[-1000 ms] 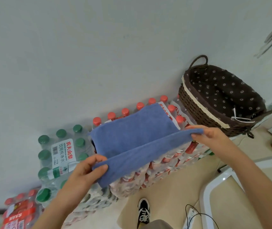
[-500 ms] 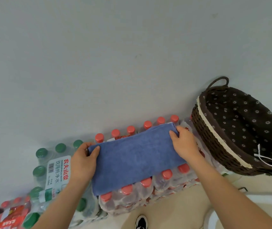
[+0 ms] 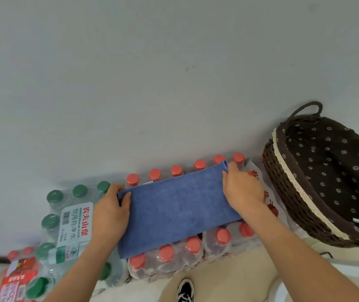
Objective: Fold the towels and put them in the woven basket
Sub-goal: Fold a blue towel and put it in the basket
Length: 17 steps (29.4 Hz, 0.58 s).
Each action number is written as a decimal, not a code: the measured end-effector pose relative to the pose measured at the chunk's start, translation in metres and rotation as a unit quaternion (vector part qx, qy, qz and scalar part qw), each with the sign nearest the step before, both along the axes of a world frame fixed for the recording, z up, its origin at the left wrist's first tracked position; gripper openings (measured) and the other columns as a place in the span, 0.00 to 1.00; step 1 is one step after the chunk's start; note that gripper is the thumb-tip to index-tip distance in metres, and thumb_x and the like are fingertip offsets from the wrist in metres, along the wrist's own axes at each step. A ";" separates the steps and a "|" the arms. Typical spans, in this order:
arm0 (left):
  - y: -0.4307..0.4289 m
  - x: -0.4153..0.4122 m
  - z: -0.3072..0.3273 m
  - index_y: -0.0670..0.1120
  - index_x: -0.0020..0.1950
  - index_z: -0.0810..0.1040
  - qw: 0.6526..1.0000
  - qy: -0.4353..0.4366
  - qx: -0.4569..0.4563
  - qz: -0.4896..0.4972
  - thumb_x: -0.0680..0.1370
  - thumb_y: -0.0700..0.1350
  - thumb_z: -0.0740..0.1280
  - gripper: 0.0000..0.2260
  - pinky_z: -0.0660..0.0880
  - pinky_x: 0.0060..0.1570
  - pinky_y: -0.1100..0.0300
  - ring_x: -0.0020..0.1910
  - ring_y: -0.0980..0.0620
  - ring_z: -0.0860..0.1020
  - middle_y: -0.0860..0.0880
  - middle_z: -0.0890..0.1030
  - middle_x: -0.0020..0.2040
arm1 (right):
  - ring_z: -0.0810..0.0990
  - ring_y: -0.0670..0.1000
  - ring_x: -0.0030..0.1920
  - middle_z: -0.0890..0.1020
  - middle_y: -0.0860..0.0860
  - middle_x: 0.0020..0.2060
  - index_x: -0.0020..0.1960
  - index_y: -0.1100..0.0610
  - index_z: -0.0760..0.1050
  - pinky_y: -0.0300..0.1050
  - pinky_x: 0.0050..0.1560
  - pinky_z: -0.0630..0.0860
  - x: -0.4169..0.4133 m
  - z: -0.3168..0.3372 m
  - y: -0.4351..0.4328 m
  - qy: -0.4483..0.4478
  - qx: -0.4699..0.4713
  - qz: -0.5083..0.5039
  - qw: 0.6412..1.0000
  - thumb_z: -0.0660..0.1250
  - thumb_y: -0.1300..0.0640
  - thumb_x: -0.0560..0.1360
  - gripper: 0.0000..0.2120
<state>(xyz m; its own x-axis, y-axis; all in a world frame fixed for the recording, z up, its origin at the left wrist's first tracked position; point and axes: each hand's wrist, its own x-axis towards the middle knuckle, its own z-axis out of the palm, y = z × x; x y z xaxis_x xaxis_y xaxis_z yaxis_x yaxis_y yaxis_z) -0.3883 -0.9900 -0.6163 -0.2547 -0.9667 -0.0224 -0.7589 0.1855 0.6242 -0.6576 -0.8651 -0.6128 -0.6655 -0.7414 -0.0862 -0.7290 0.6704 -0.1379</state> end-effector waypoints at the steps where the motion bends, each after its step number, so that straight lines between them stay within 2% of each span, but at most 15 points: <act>1: -0.001 0.001 0.000 0.47 0.49 0.75 1.000 -0.018 -0.005 -0.011 0.78 0.45 0.64 0.03 0.65 0.39 0.56 0.40 0.46 0.75 0.48 0.79 0.41 | 0.78 0.57 0.38 0.79 0.55 0.40 0.62 0.57 0.65 0.47 0.32 0.68 0.001 0.000 0.001 0.009 -0.001 -0.003 1.000 0.50 0.49 0.82 0.15; 4: -0.008 0.003 0.001 0.47 0.56 0.76 0.995 -0.084 0.009 -0.049 0.79 0.48 0.62 0.09 0.71 0.45 0.52 0.48 0.41 0.78 0.45 0.81 0.49 | 0.78 0.59 0.49 0.75 0.57 0.55 0.66 0.56 0.64 0.49 0.38 0.70 -0.001 0.002 0.002 0.028 -0.047 -0.010 0.998 0.56 0.51 0.80 0.16; 6: -0.013 0.003 0.002 0.48 0.59 0.76 0.993 -0.096 0.039 -0.065 0.80 0.49 0.61 0.11 0.71 0.48 0.53 0.51 0.41 0.78 0.45 0.82 0.52 | 0.72 0.58 0.61 0.71 0.56 0.63 0.70 0.54 0.62 0.55 0.52 0.71 -0.004 0.004 -0.001 0.038 -0.070 0.030 0.996 0.60 0.55 0.77 0.22; 9: -0.018 0.004 0.008 0.49 0.57 0.79 0.990 -0.087 0.077 -0.076 0.79 0.49 0.62 0.10 0.68 0.46 0.57 0.48 0.45 0.77 0.48 0.81 0.49 | 0.63 0.52 0.70 0.66 0.49 0.70 0.74 0.51 0.58 0.56 0.65 0.62 -0.008 0.012 -0.011 -0.027 -0.022 0.125 0.992 0.59 0.60 0.74 0.29; 11: -0.023 0.004 0.013 0.49 0.52 0.80 0.987 -0.092 0.099 -0.081 0.78 0.48 0.64 0.07 0.67 0.42 0.58 0.44 0.49 0.76 0.51 0.80 0.44 | 0.64 0.51 0.70 0.66 0.48 0.70 0.74 0.50 0.58 0.57 0.66 0.60 -0.014 0.018 -0.018 -0.071 0.026 0.143 0.987 0.59 0.59 0.74 0.29; 14: -0.033 0.005 0.016 0.50 0.45 0.78 0.981 -0.102 0.129 -0.101 0.76 0.48 0.67 0.03 0.71 0.41 0.56 0.40 0.50 0.76 0.51 0.80 0.41 | 0.68 0.52 0.65 0.69 0.47 0.66 0.71 0.49 0.62 0.57 0.62 0.63 -0.027 0.030 -0.025 -0.080 0.078 0.174 0.978 0.60 0.61 0.73 0.27; 17: -0.040 0.008 0.014 0.50 0.45 0.75 0.977 -0.066 0.169 -0.109 0.74 0.45 0.69 0.04 0.72 0.43 0.55 0.42 0.51 0.76 0.52 0.79 0.43 | 0.71 0.53 0.60 0.73 0.48 0.59 0.66 0.48 0.66 0.52 0.53 0.63 -0.031 0.038 -0.031 -0.081 0.129 0.201 0.968 0.60 0.63 0.71 0.24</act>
